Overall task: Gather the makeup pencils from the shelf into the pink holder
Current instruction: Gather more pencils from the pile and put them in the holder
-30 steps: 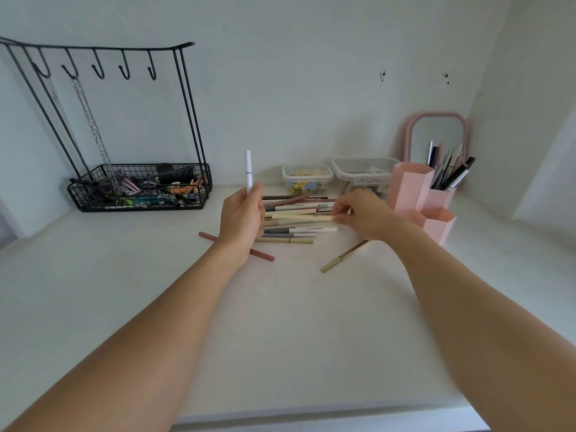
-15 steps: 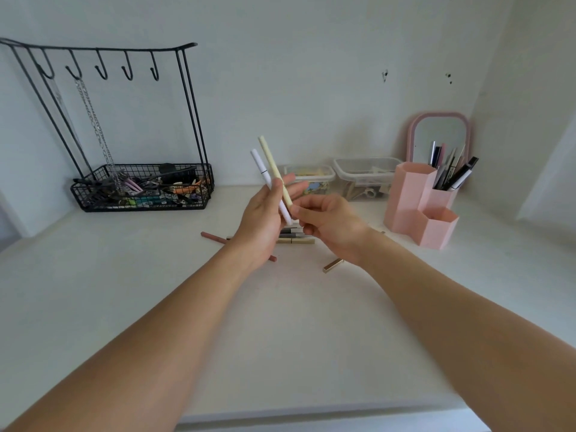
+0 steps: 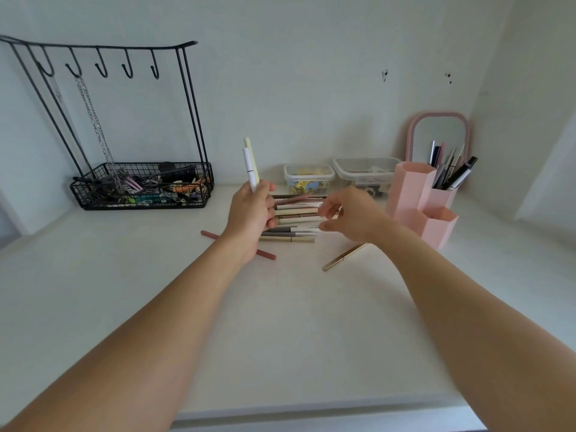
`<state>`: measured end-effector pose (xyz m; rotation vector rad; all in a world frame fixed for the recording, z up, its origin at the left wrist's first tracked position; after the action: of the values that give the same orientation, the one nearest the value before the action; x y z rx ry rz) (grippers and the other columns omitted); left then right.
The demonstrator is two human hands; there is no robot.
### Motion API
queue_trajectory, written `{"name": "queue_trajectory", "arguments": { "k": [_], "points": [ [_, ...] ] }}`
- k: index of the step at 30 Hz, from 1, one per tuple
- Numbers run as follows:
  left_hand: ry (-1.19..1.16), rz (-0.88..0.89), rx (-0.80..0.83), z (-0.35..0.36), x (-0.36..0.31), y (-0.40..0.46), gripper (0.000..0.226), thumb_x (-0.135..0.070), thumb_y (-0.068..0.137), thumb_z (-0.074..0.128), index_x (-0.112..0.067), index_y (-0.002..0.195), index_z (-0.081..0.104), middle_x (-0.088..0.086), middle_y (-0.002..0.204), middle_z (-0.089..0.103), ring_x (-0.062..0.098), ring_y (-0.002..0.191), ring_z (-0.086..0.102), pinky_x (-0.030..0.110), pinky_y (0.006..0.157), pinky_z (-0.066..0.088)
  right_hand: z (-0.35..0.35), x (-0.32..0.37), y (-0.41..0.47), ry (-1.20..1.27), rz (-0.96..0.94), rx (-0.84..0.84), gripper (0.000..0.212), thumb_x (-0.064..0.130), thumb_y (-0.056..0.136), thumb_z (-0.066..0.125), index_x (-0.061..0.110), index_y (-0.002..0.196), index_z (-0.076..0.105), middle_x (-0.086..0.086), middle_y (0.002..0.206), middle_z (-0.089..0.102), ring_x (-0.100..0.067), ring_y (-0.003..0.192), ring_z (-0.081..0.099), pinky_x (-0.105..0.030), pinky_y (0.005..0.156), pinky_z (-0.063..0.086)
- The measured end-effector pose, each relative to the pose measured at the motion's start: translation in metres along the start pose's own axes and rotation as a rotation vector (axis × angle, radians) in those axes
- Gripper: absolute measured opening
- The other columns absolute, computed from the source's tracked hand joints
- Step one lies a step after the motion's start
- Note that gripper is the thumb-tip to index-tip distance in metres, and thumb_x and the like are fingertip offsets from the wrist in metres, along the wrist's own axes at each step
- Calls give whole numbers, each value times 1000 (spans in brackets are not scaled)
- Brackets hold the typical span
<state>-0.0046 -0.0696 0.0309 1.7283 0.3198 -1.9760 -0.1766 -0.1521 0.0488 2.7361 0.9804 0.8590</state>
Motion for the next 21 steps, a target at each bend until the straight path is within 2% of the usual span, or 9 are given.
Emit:
{"name": "queue_trajectory", "arguments": {
  "k": [2, 6, 12, 14, 16, 19, 21],
  "points": [
    [16, -32, -15, -4, 1, 0, 22, -27, 104, 50, -17, 85, 53, -11, 50, 34, 8, 44, 28, 21, 39, 28, 1, -6, -1, -90, 5, 29, 20, 17, 78, 81, 13, 96, 75, 0, 91, 70, -11, 79, 61, -12, 63, 41],
    [13, -81, -34, -8, 2, -1, 33, -34, 104, 51, -21, 75, 42, -10, 49, 32, 8, 42, 23, 21, 38, 21, 5, -12, 0, -170, 22, 65, 8, 16, 81, 78, 17, 87, 74, 3, 89, 67, -15, 86, 63, -23, 75, 45],
    [7, -147, -29, -7, 7, -3, 40, -39, 102, 53, -23, 69, 36, -8, 51, 29, 10, 42, 20, 23, 40, 15, 4, -12, 0, -131, 15, 84, 9, 16, 84, 76, 14, 93, 77, 4, 89, 68, -8, 80, 60, -20, 76, 42],
    [10, -150, -31, -7, 7, -3, 41, -40, 101, 54, -23, 68, 36, -9, 50, 30, 10, 43, 20, 23, 39, 16, -3, -11, 0, -16, 30, 88, 11, 16, 85, 75, 12, 94, 78, 6, 80, 68, -2, 70, 57, -18, 73, 41],
    [1, -156, -22, -5, 8, -4, 41, -42, 99, 57, -23, 69, 37, -8, 50, 29, 10, 45, 20, 24, 41, 16, -9, -9, -3, 206, 81, 85, 10, 15, 86, 73, 11, 95, 77, 7, 69, 63, -2, 61, 51, -17, 64, 41],
    [-28, -167, 21, 1, 9, -6, 45, -49, 95, 62, -24, 68, 36, -8, 53, 28, 11, 47, 22, 23, 41, 20, 0, -1, -11, 602, 168, 120, 10, 15, 89, 70, 10, 97, 74, 2, 75, 64, -9, 68, 54, -21, 64, 45],
    [-19, -148, 53, 7, 7, -9, 48, -56, 88, 69, -23, 70, 39, -8, 54, 27, 10, 46, 24, 23, 43, 24, 12, 13, -13, 799, 156, 153, 9, 15, 91, 69, 10, 97, 72, 1, 78, 63, -9, 70, 54, -22, 65, 45]
  ]
}}
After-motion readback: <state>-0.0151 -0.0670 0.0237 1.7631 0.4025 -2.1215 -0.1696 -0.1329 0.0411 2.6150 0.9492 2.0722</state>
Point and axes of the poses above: each hand's wrist, its own y-axis towards the middle knuckle, its own z-axis out of the palm, x = y × z, the point moved 8 cm from there along y, towards the middle knuckle
